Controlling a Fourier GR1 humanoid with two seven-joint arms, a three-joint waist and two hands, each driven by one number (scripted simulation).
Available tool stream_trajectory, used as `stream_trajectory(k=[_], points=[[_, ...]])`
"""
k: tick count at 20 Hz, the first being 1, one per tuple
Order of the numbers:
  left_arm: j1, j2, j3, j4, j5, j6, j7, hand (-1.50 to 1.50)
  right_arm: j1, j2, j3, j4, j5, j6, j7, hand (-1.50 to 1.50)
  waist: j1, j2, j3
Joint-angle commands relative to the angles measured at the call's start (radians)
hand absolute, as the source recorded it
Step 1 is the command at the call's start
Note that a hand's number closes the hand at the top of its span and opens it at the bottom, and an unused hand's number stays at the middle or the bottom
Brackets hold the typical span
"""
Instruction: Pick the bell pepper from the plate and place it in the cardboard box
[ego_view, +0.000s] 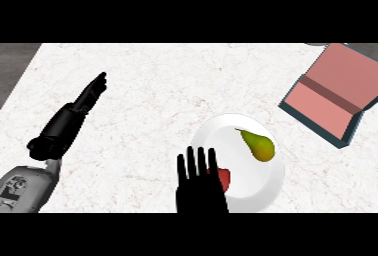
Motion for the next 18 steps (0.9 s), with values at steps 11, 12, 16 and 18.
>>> stream_trajectory(k=[11,12,16,18], points=[[0.063,-0.037,0.019,-0.007,-0.045,-0.019,-0.055,0.00,0.025,0.049,-0.090,0.128,0.126,0.093,0.079,-1.50,0.002,0.003,0.001],[0.051,-0.020,0.025,-0.072,-0.049,-0.012,0.033,0.00,0.015,0.049,-0.106,0.129,0.157,0.099,0.053,-1.50,0.004,0.002,0.002],[0.018,-0.020,0.067,-0.045,-0.033,-0.058,0.048,0.00,0.095,0.049,-0.087,0.124,0.217,0.061,0.022,-1.50,0.000,0.002,0.002],[0.004,-0.073,0.045,0.049,-0.075,-0.052,-0.032,0.00,0.037,0.049,-0.072,0.141,0.115,0.056,0.080,-1.50,0.001,0.004,0.001]])
